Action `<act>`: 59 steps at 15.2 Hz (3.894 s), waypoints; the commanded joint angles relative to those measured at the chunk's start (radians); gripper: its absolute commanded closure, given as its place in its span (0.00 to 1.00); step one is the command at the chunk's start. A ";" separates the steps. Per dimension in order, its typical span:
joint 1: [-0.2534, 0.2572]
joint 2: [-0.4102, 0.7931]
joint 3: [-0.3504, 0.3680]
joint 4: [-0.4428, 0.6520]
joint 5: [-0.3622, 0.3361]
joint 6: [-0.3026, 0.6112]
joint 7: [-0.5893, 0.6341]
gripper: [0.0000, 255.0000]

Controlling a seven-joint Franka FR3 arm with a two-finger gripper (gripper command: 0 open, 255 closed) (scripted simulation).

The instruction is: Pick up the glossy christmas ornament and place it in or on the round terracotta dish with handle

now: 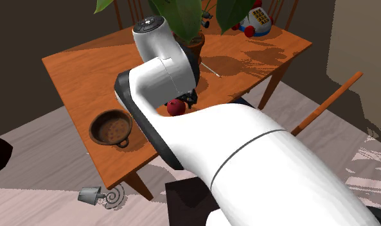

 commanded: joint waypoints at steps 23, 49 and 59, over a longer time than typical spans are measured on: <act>-0.100 0.224 0.166 0.082 -0.187 0.161 0.327 1.00; -0.123 0.410 0.220 0.200 -0.221 0.010 0.492 0.00; -0.123 0.410 0.220 0.200 -0.221 0.010 0.492 1.00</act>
